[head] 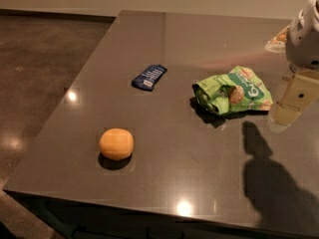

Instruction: Move green rice chip bag near orange

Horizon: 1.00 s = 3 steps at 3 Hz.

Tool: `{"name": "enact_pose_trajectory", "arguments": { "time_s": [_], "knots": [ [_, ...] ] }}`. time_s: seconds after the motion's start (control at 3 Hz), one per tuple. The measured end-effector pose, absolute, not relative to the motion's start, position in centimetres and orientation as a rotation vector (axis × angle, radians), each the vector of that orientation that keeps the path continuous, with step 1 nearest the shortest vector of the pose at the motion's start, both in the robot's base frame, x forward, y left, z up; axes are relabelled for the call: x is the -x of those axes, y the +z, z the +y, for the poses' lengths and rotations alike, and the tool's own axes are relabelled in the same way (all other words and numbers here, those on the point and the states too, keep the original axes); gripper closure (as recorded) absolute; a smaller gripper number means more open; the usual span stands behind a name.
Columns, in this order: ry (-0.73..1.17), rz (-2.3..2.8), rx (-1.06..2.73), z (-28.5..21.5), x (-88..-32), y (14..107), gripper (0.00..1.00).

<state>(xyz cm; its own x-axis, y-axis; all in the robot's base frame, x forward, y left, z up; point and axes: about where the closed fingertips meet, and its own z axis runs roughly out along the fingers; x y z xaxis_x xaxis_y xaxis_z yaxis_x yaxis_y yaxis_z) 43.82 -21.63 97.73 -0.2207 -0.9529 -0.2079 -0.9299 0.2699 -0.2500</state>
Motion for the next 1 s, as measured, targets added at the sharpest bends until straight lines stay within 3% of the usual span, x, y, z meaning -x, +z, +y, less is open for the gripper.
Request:
{"name": "enact_pose_trajectory", "arguments": {
  "time_s": [1.0],
  "knots": [
    [-0.081, 2.262, 1.697, -20.0, -46.6, 95.6, 0.00]
  ]
}}
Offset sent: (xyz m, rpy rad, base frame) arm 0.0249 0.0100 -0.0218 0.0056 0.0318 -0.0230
